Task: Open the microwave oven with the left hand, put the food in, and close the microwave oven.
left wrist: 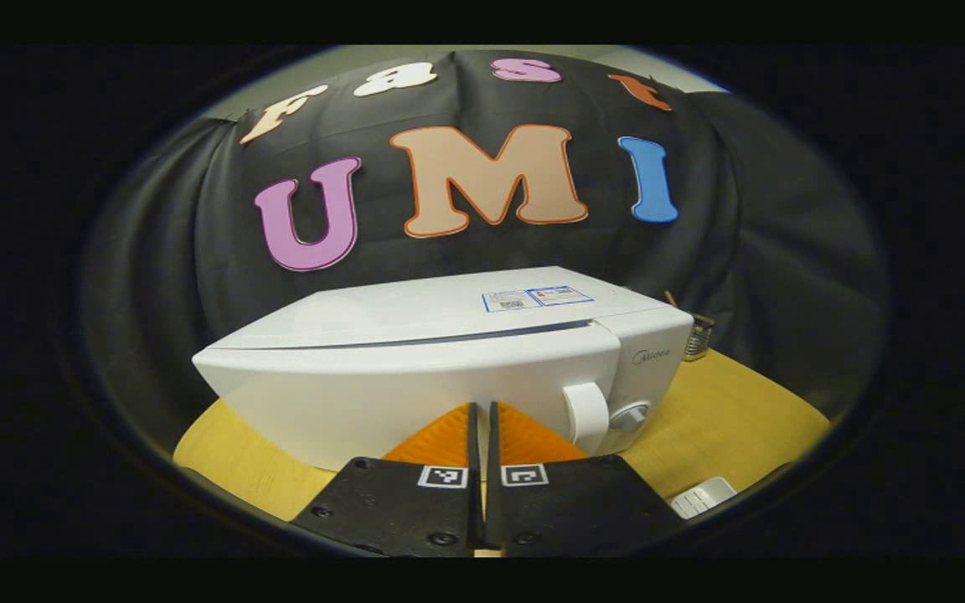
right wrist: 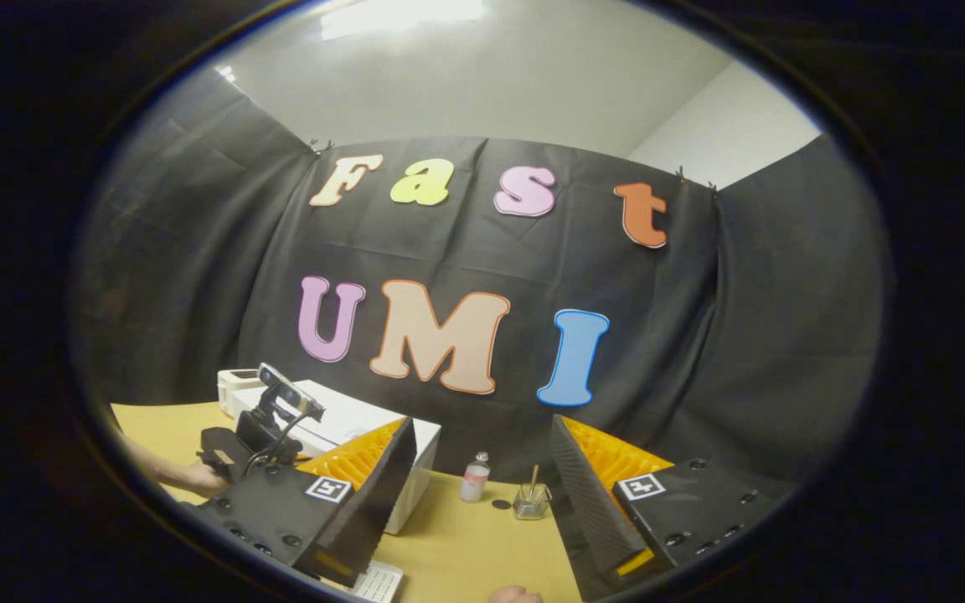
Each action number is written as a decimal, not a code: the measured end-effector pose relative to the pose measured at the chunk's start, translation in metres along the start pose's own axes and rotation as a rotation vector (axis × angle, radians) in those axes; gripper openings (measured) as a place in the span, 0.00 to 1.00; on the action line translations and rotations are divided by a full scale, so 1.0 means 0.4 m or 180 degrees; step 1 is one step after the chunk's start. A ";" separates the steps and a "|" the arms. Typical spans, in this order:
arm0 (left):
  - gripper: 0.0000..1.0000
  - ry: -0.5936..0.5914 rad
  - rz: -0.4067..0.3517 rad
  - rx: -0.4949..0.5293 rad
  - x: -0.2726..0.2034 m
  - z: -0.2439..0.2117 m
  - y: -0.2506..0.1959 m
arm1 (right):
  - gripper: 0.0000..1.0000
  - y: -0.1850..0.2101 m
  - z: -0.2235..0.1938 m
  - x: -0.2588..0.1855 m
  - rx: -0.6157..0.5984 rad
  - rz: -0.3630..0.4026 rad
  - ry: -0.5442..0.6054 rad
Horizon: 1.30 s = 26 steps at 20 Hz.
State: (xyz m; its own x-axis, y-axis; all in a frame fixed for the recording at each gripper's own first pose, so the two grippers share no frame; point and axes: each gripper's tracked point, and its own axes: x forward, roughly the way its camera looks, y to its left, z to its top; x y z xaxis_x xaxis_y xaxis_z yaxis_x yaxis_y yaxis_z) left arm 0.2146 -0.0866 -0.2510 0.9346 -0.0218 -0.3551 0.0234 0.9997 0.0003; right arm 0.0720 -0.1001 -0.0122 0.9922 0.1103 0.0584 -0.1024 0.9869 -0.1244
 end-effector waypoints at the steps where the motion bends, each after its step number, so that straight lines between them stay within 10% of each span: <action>1: 0.01 -0.0035 0.0012 -0.0018 0.005 0.008 0.000 | 0.97 0.001 -0.004 0.004 0.0010 0.0002 0.0011; 14: 0.00 0.0019 -0.0231 0.0085 0.022 0.022 -0.059 | 0.97 0.015 -0.017 0.017 0.0050 -0.0046 0.0078; 26: 0.00 -0.0280 -0.0366 -0.0136 -0.347 0.151 0.019 | 0.99 0.117 0.009 0.027 0.0204 0.0003 0.0035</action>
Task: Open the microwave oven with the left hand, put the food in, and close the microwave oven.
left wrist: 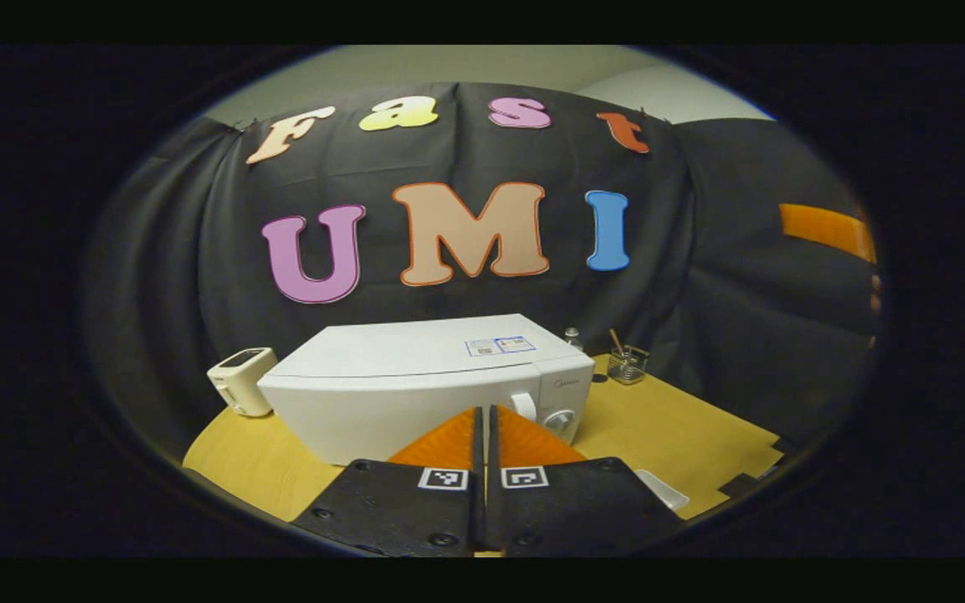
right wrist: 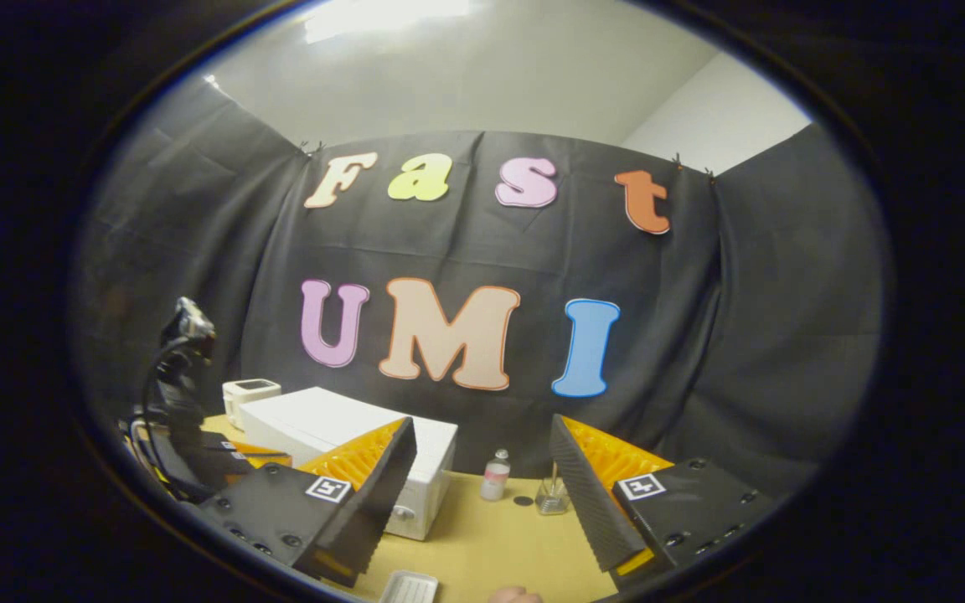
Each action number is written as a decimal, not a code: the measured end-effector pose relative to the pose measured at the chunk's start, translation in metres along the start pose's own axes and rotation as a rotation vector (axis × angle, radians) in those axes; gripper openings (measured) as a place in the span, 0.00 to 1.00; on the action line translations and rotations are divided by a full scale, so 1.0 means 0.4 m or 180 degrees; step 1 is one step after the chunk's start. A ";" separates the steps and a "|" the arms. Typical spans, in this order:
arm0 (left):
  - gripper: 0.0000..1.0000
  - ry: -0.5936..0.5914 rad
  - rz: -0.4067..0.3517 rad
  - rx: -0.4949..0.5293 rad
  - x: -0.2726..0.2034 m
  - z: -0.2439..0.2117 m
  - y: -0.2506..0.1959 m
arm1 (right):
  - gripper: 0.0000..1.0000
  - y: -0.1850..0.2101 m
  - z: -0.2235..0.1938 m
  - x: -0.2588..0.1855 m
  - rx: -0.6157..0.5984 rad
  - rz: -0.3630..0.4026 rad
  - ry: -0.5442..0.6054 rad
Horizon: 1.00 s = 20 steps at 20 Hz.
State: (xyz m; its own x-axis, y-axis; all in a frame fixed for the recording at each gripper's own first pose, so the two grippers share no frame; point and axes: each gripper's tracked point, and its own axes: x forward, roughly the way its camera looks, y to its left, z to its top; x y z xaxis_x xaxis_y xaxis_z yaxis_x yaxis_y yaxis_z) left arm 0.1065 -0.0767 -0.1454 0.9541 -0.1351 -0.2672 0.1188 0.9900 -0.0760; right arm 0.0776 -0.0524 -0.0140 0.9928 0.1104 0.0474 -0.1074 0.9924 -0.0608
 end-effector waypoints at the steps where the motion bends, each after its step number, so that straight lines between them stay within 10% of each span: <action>1: 0.00 -0.0014 0.0039 -0.0020 -0.028 0.016 0.012 | 0.96 0.013 0.004 -0.001 0.0000 0.0018 -0.0016; 12: 0.01 -0.0410 0.0385 -0.0329 -0.195 0.234 0.144 | 0.96 0.120 0.038 -0.020 0.0024 0.0173 -0.0086; 18: 0.06 -0.0571 0.0170 -0.0197 -0.212 0.279 0.122 | 0.96 0.132 0.049 -0.027 0.0065 0.0110 -0.0101; 20: 0.68 -0.0669 0.0242 -0.0100 -0.220 0.306 0.138 | 0.96 0.135 0.050 -0.031 0.0071 0.0093 -0.0091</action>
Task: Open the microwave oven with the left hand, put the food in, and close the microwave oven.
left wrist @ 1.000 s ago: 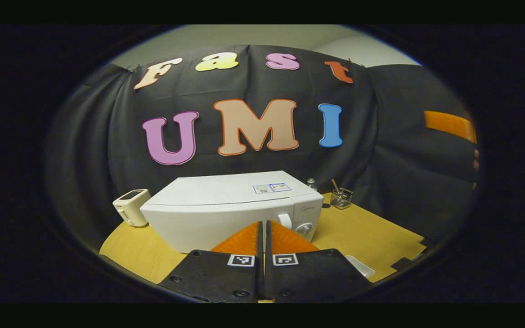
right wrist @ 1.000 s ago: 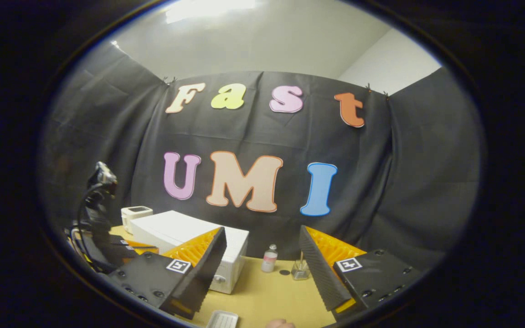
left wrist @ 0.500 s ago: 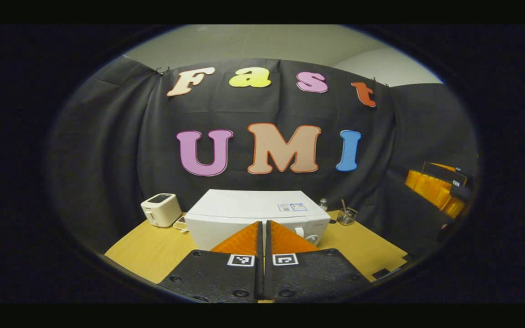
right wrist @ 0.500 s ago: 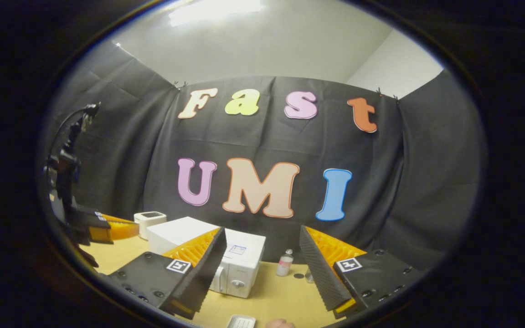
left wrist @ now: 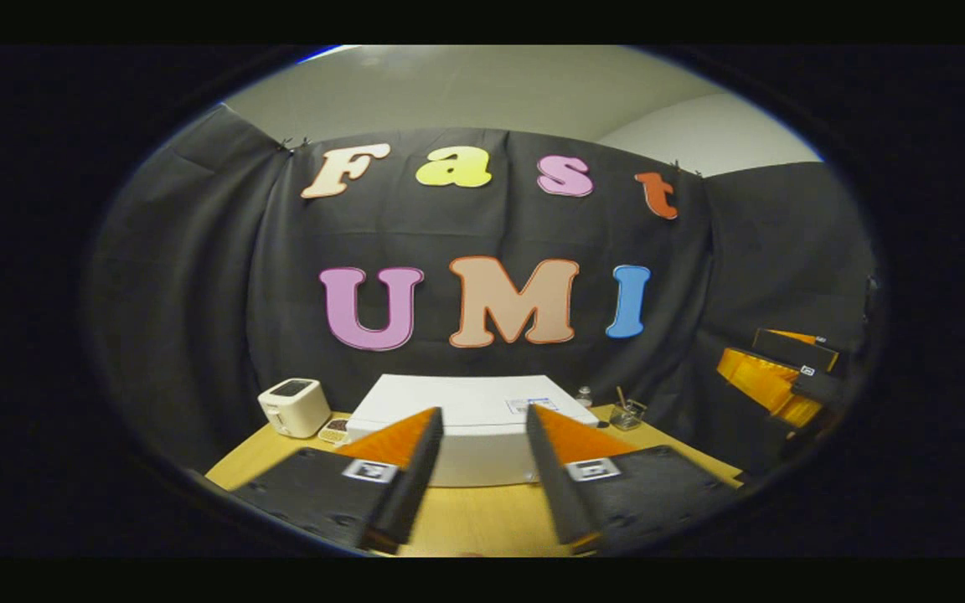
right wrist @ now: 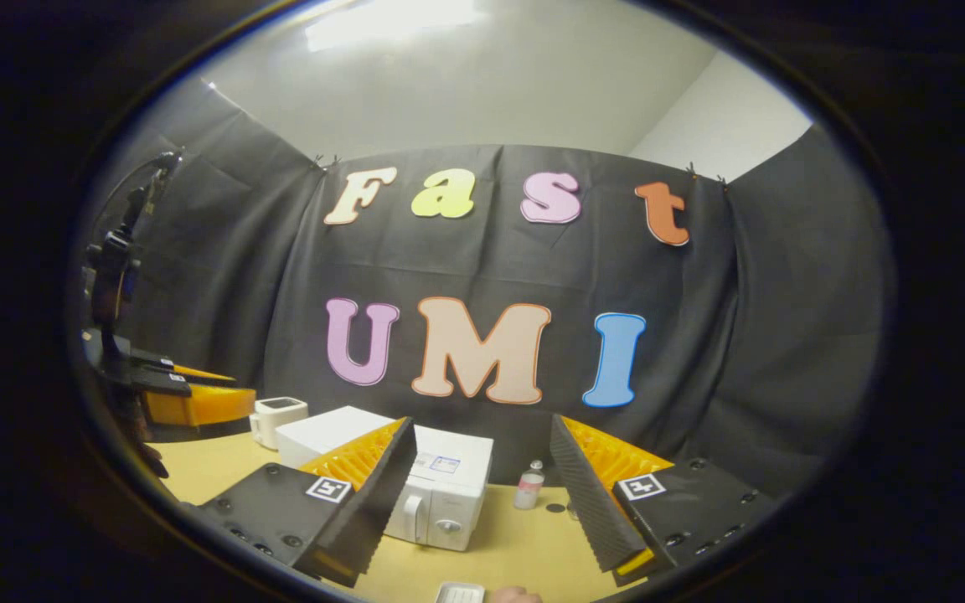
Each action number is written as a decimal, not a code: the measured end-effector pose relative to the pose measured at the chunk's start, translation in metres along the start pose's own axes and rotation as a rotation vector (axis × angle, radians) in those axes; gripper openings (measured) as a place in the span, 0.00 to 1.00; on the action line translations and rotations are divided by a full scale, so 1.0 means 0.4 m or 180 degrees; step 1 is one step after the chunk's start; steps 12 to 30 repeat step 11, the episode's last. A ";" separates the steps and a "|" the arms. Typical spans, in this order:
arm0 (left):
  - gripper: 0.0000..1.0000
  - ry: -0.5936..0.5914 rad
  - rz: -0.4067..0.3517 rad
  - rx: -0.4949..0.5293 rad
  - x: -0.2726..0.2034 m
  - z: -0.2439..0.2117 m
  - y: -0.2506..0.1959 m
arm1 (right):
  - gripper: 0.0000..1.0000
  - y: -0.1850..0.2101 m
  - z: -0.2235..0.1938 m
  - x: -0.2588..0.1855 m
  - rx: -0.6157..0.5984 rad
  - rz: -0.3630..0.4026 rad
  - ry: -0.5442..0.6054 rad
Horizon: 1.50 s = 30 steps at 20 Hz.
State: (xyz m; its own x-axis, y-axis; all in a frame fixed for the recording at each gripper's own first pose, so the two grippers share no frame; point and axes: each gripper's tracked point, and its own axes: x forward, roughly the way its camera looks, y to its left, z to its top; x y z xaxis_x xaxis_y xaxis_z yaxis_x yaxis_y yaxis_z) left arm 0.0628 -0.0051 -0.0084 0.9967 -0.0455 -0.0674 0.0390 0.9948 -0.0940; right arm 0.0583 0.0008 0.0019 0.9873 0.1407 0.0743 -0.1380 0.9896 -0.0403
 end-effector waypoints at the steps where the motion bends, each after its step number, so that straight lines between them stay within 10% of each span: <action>1: 0.99 -0.0045 0.0048 0.0059 -0.011 0.007 0.007 | 0.96 0.003 -0.001 -0.002 -0.0009 0.0001 0.0015; 30: 0.94 -0.0007 -0.0135 -0.0009 -0.030 -0.002 -0.039 | 0.99 -0.009 0.006 -0.028 -0.0035 -0.0116 0.0005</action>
